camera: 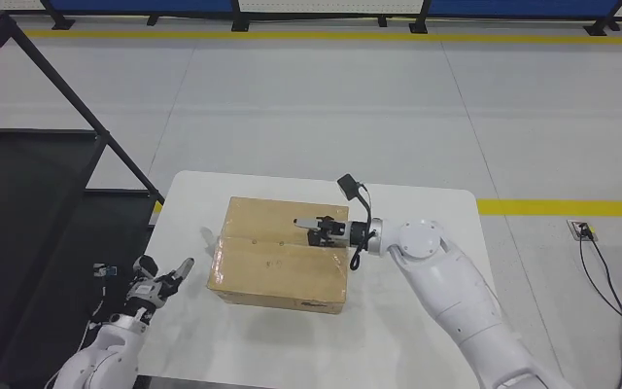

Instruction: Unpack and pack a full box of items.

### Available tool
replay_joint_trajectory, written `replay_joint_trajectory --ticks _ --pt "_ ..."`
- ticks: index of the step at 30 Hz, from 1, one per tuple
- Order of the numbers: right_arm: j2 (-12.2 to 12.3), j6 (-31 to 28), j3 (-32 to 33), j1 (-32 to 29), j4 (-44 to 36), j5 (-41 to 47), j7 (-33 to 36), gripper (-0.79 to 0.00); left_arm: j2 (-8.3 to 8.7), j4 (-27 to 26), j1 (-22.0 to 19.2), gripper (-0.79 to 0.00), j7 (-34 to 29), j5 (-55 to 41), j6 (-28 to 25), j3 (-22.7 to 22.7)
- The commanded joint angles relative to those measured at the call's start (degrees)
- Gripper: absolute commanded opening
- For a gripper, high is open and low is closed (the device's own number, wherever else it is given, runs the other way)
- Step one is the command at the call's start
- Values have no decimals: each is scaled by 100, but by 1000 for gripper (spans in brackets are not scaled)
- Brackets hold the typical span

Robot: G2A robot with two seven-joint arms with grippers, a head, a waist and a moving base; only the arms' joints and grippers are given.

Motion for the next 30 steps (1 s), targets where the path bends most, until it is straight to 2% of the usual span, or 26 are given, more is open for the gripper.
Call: replay_joint_trajectory --ticks 1,4,9,13,15,19,23,30 --pt "28 -100 42 -30 -158 -143 -108 0 5 11 76 0 183 867 184 57" --pt "92 -275 162 -177 -547 -343 -291 0 -34 -1 127 0 250 621 390 78" --pt "250 -413 375 -599 -1554 -903 -328 0 -34 -1 127 0 250 621 390 78" --pt "346 -231 429 -1003 -2368 -1261 -195 0 -34 -1 127 0 250 621 390 78" --pt "358 38 372 -1063 -2521 -1324 -68 0 -31 171 42 0 216 931 416 157" --pt "322 536 266 -1030 -2354 -1191 -208 0 -46 851 -426 0 477 1245 73 434" --pt "284 653 182 -930 -2085 -1079 -325 0 -70 1522 -865 0 845 1206 -435 629" --pt "228 584 95 -798 -1722 -879 -508 0 -152 2372 -1533 0 1437 1561 -352 1030"
